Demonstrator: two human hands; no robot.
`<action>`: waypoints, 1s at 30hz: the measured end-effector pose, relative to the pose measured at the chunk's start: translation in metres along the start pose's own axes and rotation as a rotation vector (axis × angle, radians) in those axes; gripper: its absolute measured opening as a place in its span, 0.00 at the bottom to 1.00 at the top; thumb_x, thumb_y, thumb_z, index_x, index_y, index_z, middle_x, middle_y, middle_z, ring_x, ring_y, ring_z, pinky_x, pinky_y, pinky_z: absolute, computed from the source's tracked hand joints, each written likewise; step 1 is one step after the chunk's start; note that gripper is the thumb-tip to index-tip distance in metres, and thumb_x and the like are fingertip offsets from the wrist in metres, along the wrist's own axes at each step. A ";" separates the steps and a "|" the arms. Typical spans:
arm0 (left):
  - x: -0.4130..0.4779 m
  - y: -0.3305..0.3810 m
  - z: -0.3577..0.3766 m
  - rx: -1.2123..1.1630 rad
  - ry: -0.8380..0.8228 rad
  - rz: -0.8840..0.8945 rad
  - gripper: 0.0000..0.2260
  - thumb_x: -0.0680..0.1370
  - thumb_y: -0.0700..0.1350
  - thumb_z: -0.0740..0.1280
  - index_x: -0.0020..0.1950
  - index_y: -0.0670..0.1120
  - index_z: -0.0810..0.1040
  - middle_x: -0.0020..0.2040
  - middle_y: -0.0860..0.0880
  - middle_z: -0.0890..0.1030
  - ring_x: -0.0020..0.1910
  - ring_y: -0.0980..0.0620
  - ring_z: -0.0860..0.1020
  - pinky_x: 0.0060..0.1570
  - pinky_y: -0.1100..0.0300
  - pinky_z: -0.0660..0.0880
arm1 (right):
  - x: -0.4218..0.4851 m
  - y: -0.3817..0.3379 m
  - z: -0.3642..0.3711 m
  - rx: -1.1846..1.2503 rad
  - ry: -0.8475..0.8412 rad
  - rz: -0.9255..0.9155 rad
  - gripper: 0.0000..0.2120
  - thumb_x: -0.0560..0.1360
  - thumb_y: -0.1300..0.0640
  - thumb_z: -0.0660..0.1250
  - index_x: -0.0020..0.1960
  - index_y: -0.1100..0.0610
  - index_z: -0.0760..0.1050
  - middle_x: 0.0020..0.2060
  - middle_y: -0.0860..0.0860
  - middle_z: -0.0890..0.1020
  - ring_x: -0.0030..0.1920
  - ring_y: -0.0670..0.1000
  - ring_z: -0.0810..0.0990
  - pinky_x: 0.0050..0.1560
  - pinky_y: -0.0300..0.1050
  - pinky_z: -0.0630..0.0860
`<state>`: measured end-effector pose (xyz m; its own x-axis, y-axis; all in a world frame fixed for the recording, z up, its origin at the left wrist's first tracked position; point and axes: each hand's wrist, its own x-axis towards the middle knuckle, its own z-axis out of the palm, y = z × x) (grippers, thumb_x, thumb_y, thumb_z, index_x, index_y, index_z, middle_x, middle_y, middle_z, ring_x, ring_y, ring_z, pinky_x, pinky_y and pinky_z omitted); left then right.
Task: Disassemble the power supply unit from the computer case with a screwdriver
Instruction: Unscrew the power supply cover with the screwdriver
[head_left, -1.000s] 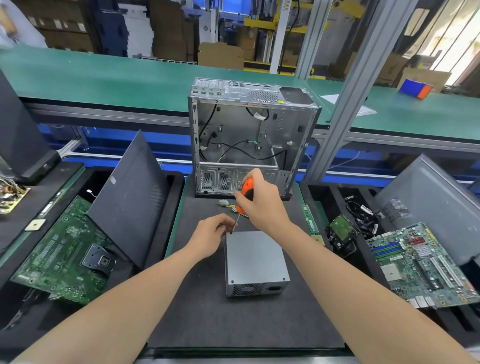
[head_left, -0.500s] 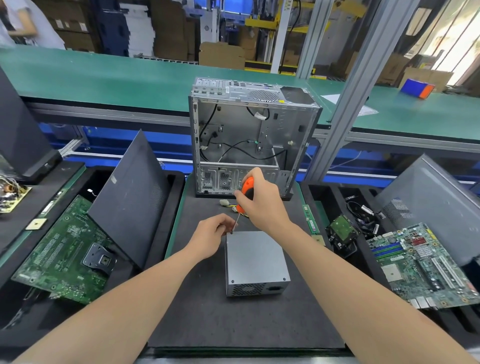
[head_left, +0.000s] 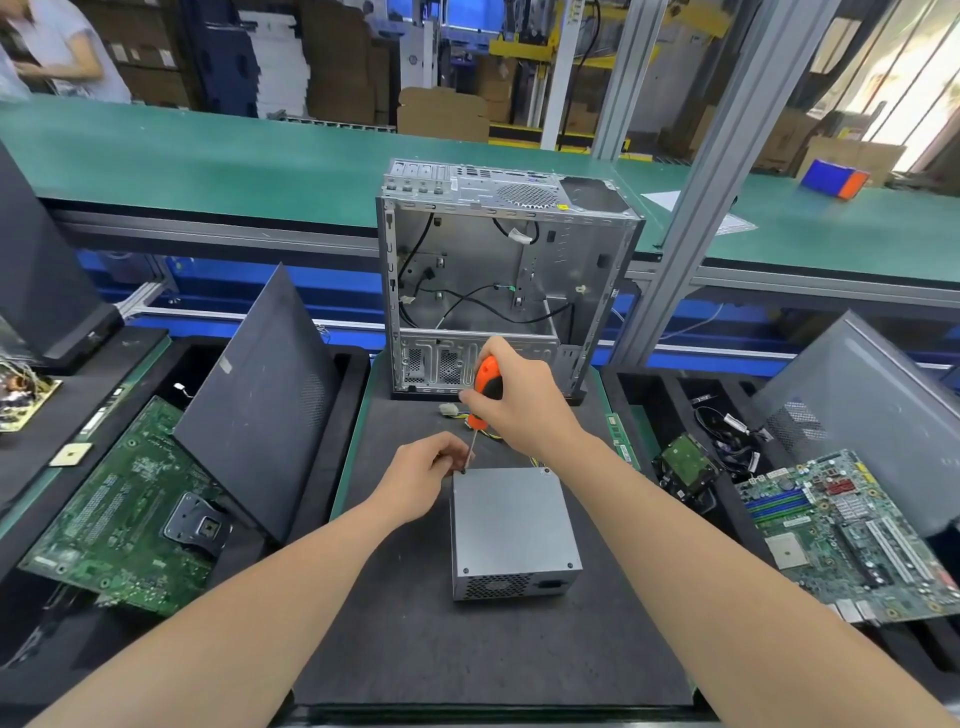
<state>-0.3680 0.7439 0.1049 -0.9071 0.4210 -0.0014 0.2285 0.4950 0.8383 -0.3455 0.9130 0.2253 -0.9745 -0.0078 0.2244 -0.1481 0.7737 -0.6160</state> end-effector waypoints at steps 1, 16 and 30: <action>0.000 0.000 -0.001 0.006 -0.003 0.002 0.15 0.83 0.31 0.61 0.54 0.49 0.83 0.48 0.52 0.86 0.51 0.54 0.83 0.57 0.65 0.78 | 0.000 -0.002 -0.002 0.011 -0.034 -0.018 0.15 0.74 0.52 0.74 0.51 0.48 0.68 0.39 0.45 0.80 0.41 0.46 0.79 0.37 0.42 0.76; 0.008 0.005 0.009 0.056 0.010 0.040 0.14 0.76 0.33 0.71 0.42 0.53 0.79 0.40 0.56 0.83 0.40 0.62 0.80 0.42 0.71 0.73 | 0.037 -0.045 -0.001 -0.596 -0.043 0.151 0.18 0.79 0.48 0.66 0.37 0.55 0.63 0.33 0.50 0.69 0.40 0.58 0.77 0.37 0.47 0.70; 0.014 -0.009 0.016 0.095 0.052 0.071 0.13 0.75 0.39 0.75 0.42 0.58 0.79 0.41 0.61 0.83 0.46 0.62 0.81 0.48 0.67 0.76 | 0.054 -0.002 -0.030 -0.404 -0.368 -0.276 0.18 0.74 0.48 0.72 0.34 0.53 0.68 0.26 0.47 0.70 0.29 0.50 0.65 0.28 0.44 0.62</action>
<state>-0.3775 0.7575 0.0886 -0.9039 0.4188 0.0867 0.3231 0.5359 0.7800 -0.3930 0.9297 0.2615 -0.9142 -0.4050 0.0153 -0.3981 0.8902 -0.2215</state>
